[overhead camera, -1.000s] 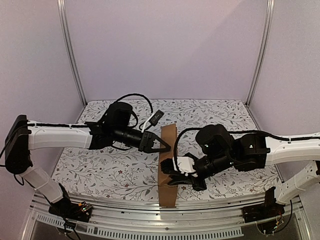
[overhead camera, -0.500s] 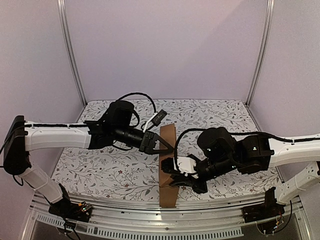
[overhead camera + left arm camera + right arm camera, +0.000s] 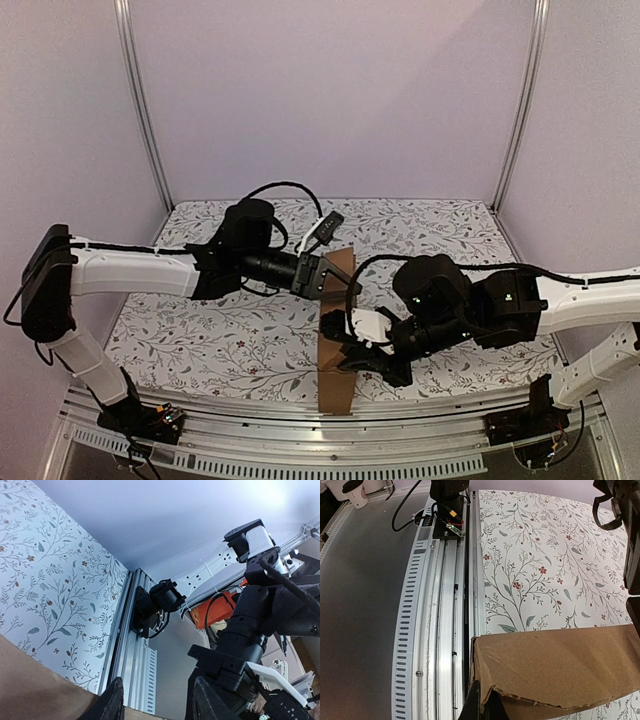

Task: Fold the paper box

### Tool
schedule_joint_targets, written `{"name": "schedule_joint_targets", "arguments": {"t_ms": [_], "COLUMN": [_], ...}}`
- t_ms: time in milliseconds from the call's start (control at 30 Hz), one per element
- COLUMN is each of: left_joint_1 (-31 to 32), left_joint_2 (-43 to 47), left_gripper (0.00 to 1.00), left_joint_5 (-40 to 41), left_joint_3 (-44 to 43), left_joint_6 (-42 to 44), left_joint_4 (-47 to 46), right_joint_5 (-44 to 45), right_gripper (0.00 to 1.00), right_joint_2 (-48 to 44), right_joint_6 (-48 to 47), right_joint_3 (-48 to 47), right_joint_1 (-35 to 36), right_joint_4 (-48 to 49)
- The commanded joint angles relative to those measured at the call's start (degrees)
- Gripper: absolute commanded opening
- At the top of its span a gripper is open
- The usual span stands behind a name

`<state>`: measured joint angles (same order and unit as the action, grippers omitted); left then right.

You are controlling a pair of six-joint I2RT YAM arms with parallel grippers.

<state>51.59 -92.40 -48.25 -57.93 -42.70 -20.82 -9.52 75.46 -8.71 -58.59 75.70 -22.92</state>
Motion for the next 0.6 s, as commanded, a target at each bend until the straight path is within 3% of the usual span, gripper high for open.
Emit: {"name": "schedule_joint_targets", "arguments": {"t_ms": [0,367,567], "left_joint_1": [0.53,0.53,0.69], "left_joint_2": [-4.38,-5.67,-5.26], "left_gripper": [0.45,0.41,0.38], "left_joint_5": [0.05,0.88,2.60], "left_joint_3": [-1.54,1.26,3.66], "left_joint_6": [-0.33,1.56,2.49], "left_joint_4": [-1.79,0.32,1.30], "right_joint_5": [0.93,0.28,1.87], "right_gripper": [0.00,0.01,0.17], "right_joint_2": [1.51,1.09,1.53], "right_joint_6": [1.58,3.92,6.92], "right_joint_3": [-0.28,-0.62,-0.42], "right_joint_1": [0.38,1.25,2.70], "right_joint_4": [-4.60,-5.56,-5.35]}}
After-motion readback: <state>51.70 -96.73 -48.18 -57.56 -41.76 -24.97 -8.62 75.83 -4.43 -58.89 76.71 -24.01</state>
